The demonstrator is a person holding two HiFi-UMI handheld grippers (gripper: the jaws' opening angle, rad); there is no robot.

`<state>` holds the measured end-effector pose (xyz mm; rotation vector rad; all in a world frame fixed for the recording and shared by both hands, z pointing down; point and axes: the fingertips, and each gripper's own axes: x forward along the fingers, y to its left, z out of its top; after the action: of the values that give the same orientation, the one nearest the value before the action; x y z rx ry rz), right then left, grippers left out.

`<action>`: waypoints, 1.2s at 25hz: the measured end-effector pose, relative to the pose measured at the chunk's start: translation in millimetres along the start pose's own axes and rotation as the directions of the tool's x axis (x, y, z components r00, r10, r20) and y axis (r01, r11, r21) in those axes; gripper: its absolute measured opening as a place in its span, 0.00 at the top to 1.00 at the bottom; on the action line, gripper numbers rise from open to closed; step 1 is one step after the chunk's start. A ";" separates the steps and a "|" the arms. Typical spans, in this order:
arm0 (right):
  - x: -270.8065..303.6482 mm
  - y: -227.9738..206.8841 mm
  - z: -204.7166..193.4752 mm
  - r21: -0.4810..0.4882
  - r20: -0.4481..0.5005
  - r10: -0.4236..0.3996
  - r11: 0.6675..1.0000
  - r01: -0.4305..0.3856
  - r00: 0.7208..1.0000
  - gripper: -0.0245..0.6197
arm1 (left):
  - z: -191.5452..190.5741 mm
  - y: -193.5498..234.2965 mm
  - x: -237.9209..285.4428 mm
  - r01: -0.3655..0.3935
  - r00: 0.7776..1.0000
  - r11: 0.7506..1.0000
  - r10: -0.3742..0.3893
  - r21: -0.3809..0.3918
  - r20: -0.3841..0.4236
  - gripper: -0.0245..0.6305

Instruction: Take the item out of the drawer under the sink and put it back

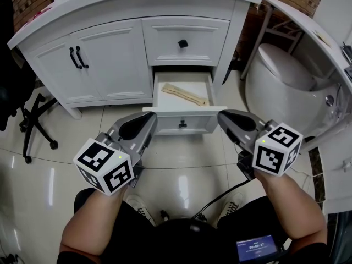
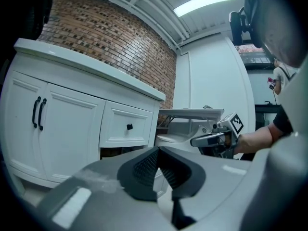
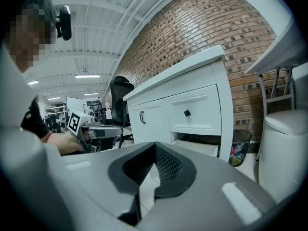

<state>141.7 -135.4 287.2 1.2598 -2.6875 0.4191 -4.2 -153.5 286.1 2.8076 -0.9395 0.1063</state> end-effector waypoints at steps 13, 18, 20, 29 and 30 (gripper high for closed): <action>-58.5 46.2 -0.6 -0.013 0.043 -0.002 1.000 0.002 0.999 0.95 | 13.9 -47.6 -44.0 0.001 1.000 1.000 -0.002 0.029 0.022 0.95; -74.2 61.1 -1.9 -0.036 0.059 -0.010 0.999 0.012 0.998 0.95 | 12.7 -60.1 -54.0 -0.013 1.000 0.998 0.011 0.067 0.028 0.95; -78.0 64.5 -3.0 -0.050 0.064 -0.019 0.999 0.022 0.998 0.95 | 7.5 -58.2 -53.1 -0.030 0.999 0.995 0.029 0.098 0.014 0.95; -84.7 62.4 -6.1 -0.063 0.062 -0.047 0.997 0.051 0.997 0.95 | 9.0 -61.1 -53.9 -0.022 1.000 0.995 0.020 0.097 0.020 0.95; -84.3 62.6 -7.0 -0.065 0.060 -0.046 0.997 0.050 0.997 0.95 | 8.3 -61.0 -53.9 -0.021 1.000 0.995 0.020 0.097 0.018 0.95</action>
<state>147.4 -33.5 261.4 1.3351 -2.6880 0.2893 -10.3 -75.5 262.4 2.8924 -0.9930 0.1340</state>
